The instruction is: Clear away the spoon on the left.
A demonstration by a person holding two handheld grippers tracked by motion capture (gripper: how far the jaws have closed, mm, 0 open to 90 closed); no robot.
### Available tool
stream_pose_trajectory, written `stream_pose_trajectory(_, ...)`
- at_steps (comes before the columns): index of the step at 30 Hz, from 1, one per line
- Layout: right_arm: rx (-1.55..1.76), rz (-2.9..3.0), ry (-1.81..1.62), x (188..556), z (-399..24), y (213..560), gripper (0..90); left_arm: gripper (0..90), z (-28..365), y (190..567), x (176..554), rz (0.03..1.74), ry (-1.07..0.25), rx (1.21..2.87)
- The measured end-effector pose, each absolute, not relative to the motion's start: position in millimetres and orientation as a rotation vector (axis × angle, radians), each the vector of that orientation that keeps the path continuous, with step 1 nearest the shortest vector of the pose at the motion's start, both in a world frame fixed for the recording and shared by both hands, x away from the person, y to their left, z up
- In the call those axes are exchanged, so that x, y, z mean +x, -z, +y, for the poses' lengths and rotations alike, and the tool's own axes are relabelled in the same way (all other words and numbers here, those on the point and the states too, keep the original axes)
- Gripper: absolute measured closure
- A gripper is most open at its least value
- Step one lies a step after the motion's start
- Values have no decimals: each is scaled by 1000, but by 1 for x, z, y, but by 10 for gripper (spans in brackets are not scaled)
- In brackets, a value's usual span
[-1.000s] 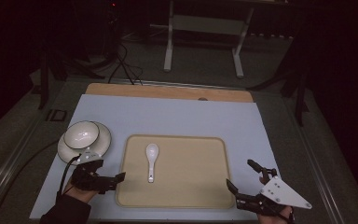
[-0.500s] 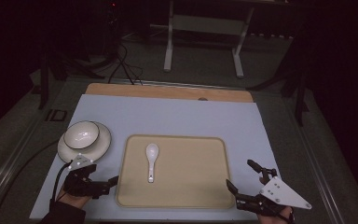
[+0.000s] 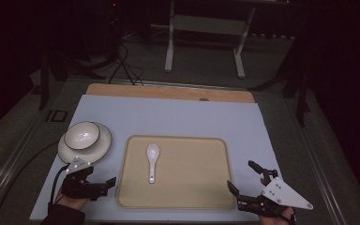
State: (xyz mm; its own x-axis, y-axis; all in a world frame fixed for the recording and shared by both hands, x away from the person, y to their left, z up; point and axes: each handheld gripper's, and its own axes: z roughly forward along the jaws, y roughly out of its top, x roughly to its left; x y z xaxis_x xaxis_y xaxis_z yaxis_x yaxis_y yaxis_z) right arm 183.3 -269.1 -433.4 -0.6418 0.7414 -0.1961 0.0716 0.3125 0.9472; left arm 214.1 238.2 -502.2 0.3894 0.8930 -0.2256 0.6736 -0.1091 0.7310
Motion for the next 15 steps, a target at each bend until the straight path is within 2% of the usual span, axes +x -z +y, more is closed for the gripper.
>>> stream_pose_trajectory(7, 717, 1964, -1358, 185, -269, 435, 132, 20, 244, 506, 216, 1371, -350, 1775)
stream_pose_trajectory(15, 717, 1964, -1360, 185, -269, 435, 132, 20, 241, 504, 214, 1362, -387, 1787)
